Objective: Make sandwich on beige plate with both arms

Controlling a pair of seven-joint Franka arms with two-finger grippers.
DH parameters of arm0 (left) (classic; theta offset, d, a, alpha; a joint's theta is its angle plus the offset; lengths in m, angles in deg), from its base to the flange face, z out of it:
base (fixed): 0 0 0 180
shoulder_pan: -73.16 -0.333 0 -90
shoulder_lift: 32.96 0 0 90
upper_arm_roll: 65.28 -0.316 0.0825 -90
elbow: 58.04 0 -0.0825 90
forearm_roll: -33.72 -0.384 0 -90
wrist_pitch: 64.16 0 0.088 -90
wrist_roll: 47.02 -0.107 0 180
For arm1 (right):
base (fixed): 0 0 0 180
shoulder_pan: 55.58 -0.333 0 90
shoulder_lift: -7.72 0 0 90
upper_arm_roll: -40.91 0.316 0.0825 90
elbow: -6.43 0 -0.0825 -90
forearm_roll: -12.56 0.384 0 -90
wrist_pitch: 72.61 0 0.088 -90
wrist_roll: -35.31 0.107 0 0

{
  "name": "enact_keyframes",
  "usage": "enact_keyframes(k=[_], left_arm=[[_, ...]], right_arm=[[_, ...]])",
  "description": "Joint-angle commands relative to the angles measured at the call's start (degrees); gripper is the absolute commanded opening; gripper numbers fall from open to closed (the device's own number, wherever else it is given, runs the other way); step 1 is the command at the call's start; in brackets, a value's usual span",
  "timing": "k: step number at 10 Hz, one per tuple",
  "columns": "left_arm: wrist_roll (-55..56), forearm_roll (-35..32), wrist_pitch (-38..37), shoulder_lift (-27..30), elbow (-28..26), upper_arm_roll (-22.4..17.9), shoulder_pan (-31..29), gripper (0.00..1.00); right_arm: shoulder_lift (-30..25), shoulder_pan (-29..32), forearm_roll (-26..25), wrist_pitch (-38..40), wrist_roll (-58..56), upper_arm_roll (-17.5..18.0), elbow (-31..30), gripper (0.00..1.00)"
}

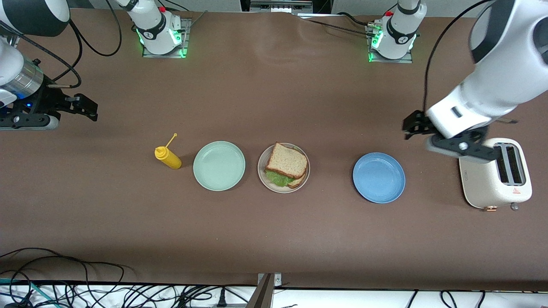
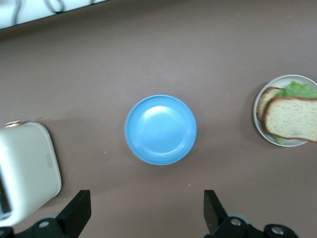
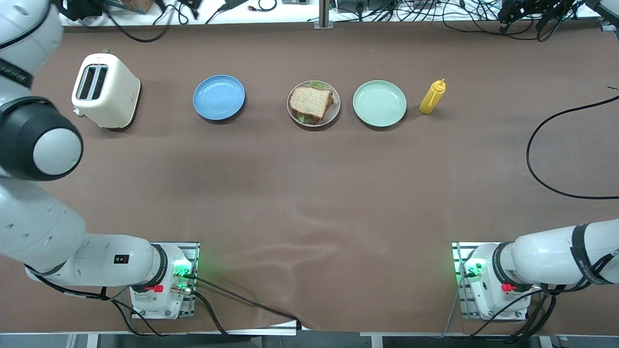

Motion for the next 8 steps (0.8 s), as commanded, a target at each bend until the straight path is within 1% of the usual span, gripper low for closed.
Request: enact_keyframes(k=[1, 3, 5, 6, 8], left_arm=[[0.21, 3.07, 0.67, 8.88, -7.99, -4.39, 1.74, 1.0], [0.21, 2.82, 0.49, 11.0, -11.86, -4.14, 0.78, 1.0], [0.29, 2.9, -2.05, 11.71, -12.14, -4.05, 0.25, 1.0], [0.21, 3.43, -2.23, 11.98, -12.14, -3.79, -0.97, 1.0], [0.21, 3.61, -3.19, 11.54, -11.44, -3.7, -1.16, 1.0]], right_arm=[[0.31, -0.22, 0.51, 0.25, -0.46, -0.01, 0.86, 1.0], [0.31, -0.22, 0.42, 0.34, -0.55, -0.01, 0.94, 1.0], [0.31, -0.31, 0.42, 0.51, -0.55, -0.01, 0.94, 1.0], [0.31, -0.31, 0.42, 0.51, -0.46, -0.01, 0.86, 1.0], [0.31, -0.31, 0.51, 0.6, -0.46, -0.01, 0.86, 1.0]])
